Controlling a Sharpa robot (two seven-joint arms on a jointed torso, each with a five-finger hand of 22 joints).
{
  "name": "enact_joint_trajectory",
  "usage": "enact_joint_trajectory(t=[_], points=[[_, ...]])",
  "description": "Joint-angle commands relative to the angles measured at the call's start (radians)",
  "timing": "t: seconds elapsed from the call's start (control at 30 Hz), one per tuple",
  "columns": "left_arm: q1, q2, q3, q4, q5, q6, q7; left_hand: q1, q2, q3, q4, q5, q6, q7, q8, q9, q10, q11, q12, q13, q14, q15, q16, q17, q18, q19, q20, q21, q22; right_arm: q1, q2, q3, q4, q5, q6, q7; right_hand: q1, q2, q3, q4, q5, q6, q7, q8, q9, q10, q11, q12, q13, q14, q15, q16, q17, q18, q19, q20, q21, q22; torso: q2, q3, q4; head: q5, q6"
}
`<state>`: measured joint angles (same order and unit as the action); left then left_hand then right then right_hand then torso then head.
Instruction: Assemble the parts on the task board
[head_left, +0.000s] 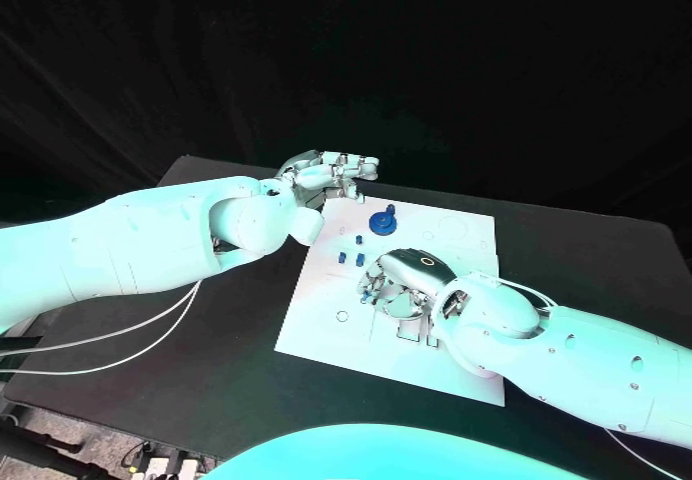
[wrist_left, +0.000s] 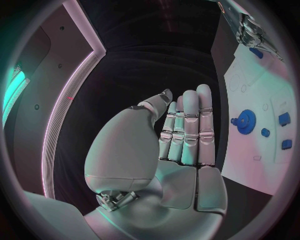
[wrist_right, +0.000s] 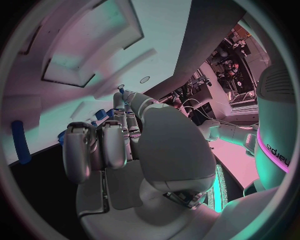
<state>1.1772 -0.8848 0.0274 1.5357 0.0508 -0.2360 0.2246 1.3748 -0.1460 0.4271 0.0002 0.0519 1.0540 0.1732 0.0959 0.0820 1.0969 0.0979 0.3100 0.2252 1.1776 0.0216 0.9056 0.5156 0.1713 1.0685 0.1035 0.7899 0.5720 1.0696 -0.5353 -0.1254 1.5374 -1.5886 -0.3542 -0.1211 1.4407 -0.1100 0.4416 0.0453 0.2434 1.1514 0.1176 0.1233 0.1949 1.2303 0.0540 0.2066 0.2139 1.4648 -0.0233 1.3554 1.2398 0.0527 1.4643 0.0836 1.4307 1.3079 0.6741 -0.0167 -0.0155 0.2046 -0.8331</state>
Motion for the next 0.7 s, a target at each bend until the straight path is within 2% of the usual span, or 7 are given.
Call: enact_joint_trajectory(t=[0.03, 0.23, 0.7], points=[[0.001, 0.002, 0.001, 0.003, -0.007, 0.020, 0.000, -0.003, 0.004, -0.007, 0.000, -0.001, -0.008, -0.001, 0.005, -0.001, -0.009, -0.001, 0.007, 0.001, -0.003, -0.002, 0.000, -0.001, 0.013, 0.001, 0.004, -0.005, -0.002, -0.002, 0.001, 0.000, -0.002, -0.006, 0.015, 0.009, -0.010, 0.003, -0.002, -0.005, 0.004, 0.003, 0.003, 0.003, 0.002, -0.001, -0.006, -0.002, 0.001, 0.044, -0.005, 0.004, -0.001, -0.019, 0.035, -0.005, 0.000, 0.197, 0.000, -0.0006, 0.0003, 0.001, -0.002], [0.001, 0.002, 0.001, 0.003, -0.007, 0.021, -0.002, -0.004, 0.005, -0.008, 0.000, -0.001, -0.009, -0.001, 0.005, -0.002, -0.011, -0.001, 0.008, 0.001, -0.001, -0.002, 0.001, -0.002, 0.013, 0.006, 0.005, -0.004, -0.001, -0.004, 0.005, -0.001, -0.010, -0.006, 0.015, 0.010, -0.010, 0.003, -0.002, -0.005, 0.004, 0.003, 0.003, 0.003, 0.002, -0.001, -0.006, -0.002, 0.001, 0.044, -0.005, 0.004, -0.001, -0.019, 0.035, -0.005, 0.000, 0.197, 0.000, -0.0001, -0.0015, 0.004, -0.003], [0.002, 0.003, 0.001, 0.002, -0.008, 0.022, -0.005, -0.004, 0.005, -0.009, 0.000, -0.001, -0.009, -0.001, 0.005, -0.002, -0.012, -0.001, 0.009, 0.001, -0.001, -0.002, 0.001, -0.002, 0.013, 0.006, 0.005, -0.004, -0.001, -0.006, 0.010, -0.002, -0.012, -0.004, 0.024, 0.014, -0.011, 0.004, -0.002, -0.006, 0.004, 0.003, 0.003, 0.002, 0.002, 0.000, -0.006, -0.003, 0.001, 0.044, -0.005, 0.004, -0.001, -0.019, 0.035, -0.005, 0.000, 0.198, -0.001, -0.0007, -0.0003, 0.005, -0.005]])
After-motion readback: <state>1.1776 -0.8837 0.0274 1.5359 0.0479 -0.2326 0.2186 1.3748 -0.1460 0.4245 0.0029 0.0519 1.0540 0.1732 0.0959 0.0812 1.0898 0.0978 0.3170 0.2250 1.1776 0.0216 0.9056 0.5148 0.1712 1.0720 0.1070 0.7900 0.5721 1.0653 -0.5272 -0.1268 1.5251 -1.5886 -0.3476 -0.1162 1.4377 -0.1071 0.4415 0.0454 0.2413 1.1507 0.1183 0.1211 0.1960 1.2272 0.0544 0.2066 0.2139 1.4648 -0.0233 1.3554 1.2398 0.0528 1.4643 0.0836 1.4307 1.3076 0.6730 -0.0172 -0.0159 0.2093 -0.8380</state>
